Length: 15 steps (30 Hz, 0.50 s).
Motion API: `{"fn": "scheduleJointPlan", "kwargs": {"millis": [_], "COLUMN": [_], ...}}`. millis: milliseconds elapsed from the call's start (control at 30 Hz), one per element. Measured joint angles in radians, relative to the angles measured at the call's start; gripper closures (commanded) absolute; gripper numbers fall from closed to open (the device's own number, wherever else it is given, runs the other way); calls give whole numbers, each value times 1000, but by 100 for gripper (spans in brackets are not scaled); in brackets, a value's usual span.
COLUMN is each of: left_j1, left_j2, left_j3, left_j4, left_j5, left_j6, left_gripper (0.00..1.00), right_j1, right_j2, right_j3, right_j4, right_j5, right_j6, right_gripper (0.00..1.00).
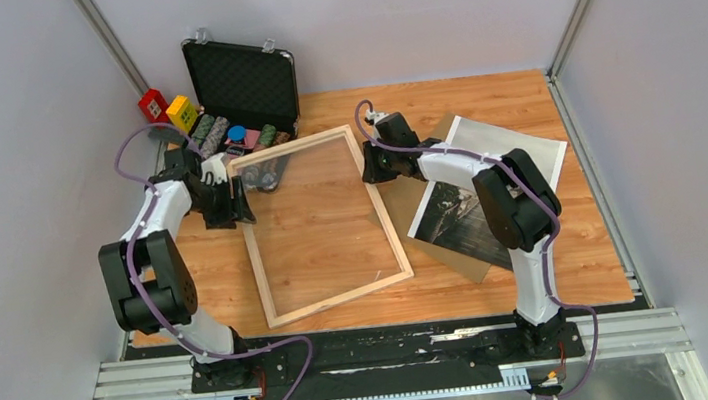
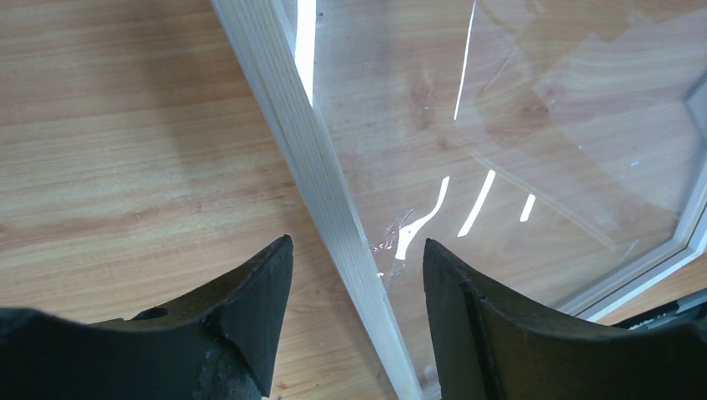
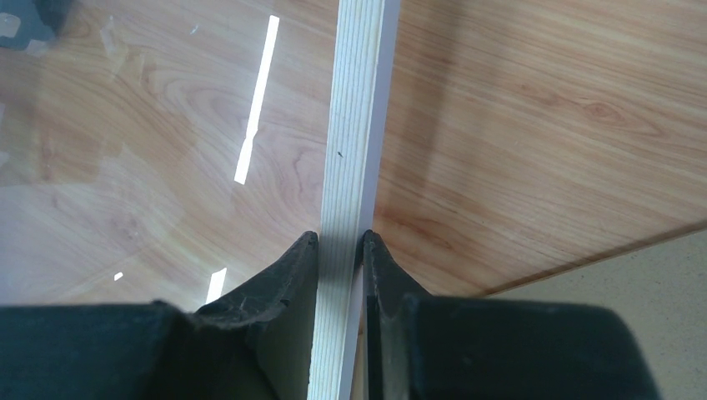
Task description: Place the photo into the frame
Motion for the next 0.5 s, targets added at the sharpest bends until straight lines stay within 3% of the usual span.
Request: {"fn": "scheduleJointPlan", "kwargs": {"millis": [233, 500], "left_j1": [0, 0], "left_j2": [25, 42], "left_j3": [-27, -31], "left_j4": [21, 39], "left_j5": [1, 4], "left_j6": [-4, -15], "left_gripper": [48, 56], "right_j1": [1, 1], "right_j2": [0, 0], "right_j3": [0, 0], "right_j4": [0, 0], "right_j5": [3, 3], "right_j6": [0, 0], "right_gripper": [95, 95]}}
